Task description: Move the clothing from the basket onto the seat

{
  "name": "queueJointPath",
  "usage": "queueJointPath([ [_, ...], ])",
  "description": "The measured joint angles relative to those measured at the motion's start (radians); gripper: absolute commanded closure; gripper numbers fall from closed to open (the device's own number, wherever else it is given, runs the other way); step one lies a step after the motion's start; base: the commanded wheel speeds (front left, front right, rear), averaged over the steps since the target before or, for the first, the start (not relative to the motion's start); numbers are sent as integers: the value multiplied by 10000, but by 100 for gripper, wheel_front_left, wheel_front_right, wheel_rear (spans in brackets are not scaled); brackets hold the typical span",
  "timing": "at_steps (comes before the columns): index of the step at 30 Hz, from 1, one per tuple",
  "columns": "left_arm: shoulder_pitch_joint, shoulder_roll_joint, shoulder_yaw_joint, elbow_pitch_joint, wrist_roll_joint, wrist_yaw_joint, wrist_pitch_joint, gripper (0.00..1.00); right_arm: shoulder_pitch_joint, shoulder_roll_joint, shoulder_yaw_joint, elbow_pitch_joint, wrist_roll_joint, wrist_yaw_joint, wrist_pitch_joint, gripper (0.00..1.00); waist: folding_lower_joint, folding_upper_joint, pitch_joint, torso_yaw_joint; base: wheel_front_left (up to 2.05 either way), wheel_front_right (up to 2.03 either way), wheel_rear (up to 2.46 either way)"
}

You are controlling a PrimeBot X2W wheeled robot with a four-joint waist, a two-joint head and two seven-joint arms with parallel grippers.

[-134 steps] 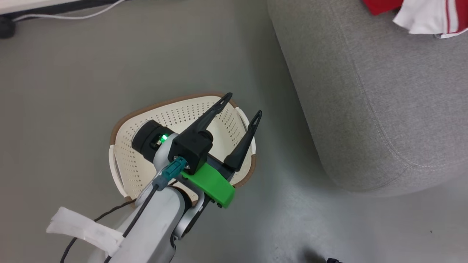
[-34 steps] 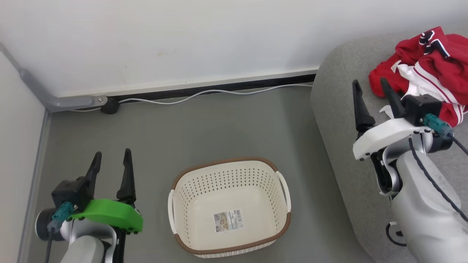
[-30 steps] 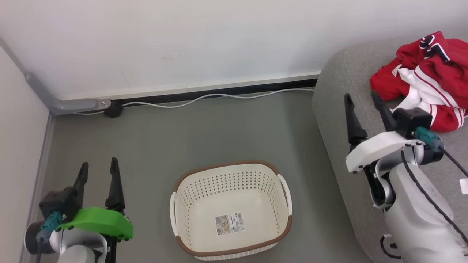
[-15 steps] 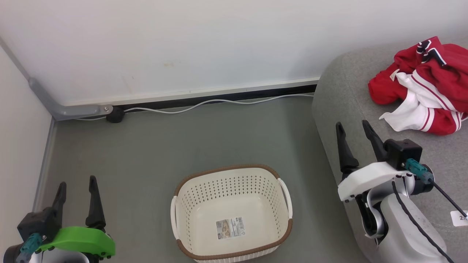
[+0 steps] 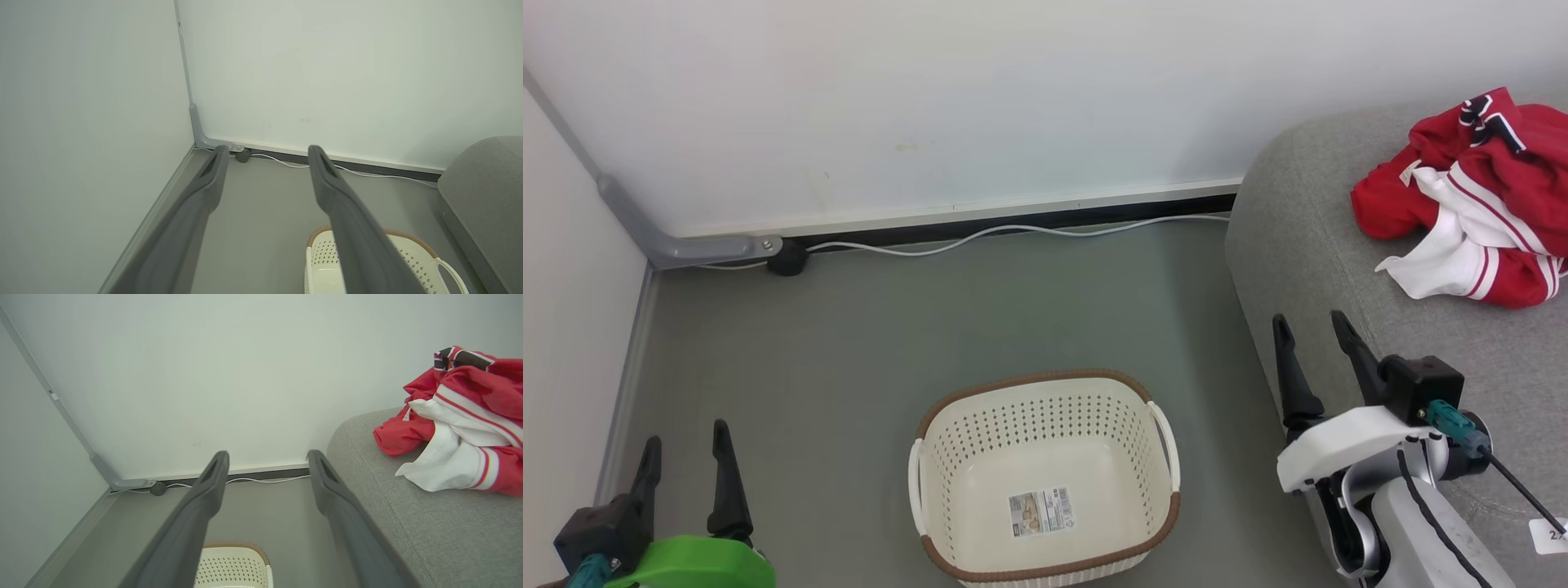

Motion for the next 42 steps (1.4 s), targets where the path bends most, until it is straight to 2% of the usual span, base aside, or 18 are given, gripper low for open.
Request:
queueJointPath([
  [13,219,-161,132,-224,464,0,0,0,446,42,2,-330,-10,-88,0,0,0,0,-27,71,0,0,0],
  [38,579,-253,29,-259,631,0,0,0,880,38,-4,-709,-84,-163,0,0,0,0,-163,254,0,0,0],
  [39,581,-261,21,-249,629,0,0,100,912,42,2,-690,-82,-163,2,100,0,0,-161,262,0,0,0],
  [42,606,-462,-35,98,596,0,40,100,1130,98,35,-389,-71,-163,8,100,0,0,-161,263,0,0,0],
])
